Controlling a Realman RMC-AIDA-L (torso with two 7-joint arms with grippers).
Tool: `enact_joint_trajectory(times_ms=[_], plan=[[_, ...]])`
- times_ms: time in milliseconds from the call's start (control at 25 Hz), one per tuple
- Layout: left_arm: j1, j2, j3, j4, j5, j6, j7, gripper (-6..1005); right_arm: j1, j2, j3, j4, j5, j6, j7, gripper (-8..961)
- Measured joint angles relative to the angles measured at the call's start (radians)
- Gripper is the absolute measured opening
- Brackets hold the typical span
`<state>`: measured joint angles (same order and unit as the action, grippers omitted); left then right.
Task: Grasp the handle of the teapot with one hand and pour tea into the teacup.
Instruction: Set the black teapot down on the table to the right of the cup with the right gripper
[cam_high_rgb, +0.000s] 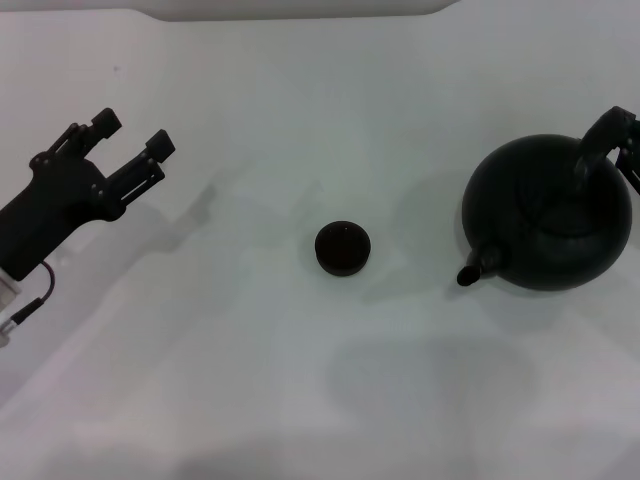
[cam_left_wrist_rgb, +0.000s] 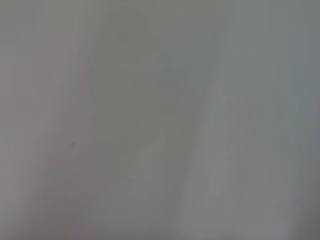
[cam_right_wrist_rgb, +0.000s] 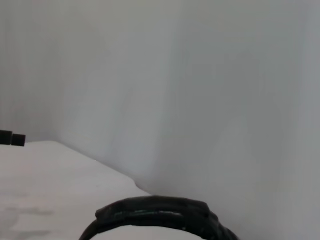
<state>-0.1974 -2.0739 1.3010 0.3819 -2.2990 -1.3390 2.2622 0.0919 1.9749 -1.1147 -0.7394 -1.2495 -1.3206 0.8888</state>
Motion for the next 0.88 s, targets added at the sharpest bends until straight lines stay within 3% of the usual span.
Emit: enact_joint_trajectory(times_ms=[320,880], plan=[[-0.002,0.0,0.001,0.0,0.001,0.001,0.0,848,0.015,0.013,0.006,0.048,-0.001,-0.001,-0.086,106],[0.0,0.0,-0.002,-0.011,0.001,0.0,0.0,847,0.072,0.01,0.014,0.119,-0.001,0.032,-0.187,106]])
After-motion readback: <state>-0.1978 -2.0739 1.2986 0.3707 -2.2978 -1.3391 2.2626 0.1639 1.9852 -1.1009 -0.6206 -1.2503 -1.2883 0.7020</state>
